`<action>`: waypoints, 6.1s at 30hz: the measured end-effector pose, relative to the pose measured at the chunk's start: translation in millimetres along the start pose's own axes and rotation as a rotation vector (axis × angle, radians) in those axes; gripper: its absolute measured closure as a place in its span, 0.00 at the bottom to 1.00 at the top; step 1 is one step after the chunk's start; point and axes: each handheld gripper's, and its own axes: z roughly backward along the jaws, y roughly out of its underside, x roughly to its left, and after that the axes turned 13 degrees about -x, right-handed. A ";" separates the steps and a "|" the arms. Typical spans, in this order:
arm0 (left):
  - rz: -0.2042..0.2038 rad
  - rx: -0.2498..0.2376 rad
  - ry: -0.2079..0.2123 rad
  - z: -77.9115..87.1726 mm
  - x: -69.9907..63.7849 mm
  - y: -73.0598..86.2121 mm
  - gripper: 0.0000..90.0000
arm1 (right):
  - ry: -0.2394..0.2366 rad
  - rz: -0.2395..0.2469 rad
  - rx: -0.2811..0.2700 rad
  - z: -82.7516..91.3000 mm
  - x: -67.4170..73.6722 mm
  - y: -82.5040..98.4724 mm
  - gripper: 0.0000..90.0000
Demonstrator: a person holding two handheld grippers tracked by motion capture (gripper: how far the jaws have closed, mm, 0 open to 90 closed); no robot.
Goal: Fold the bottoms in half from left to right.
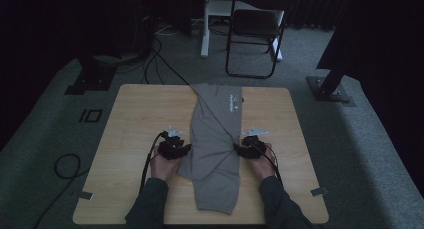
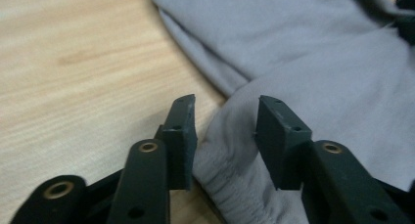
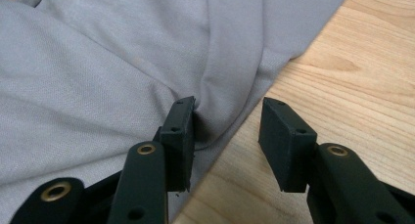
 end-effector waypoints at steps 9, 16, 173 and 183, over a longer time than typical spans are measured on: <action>-0.025 -0.036 0.090 10.3 -15.7 1.2 0.98 | -0.002 -0.005 0.010 5.3 0.3 2.8 0.55; -0.099 -0.075 0.202 27.6 -55.2 -1.1 0.99 | -0.009 0.016 0.031 22.6 6.0 11.9 0.52; -0.252 -0.147 0.167 90.8 -118.4 28.3 0.75 | -0.308 0.144 -0.054 114.3 58.7 34.8 0.67; -0.224 -0.068 0.125 12.8 -100.1 5.6 0.71 | -0.243 0.148 -0.067 71.9 60.1 10.4 0.69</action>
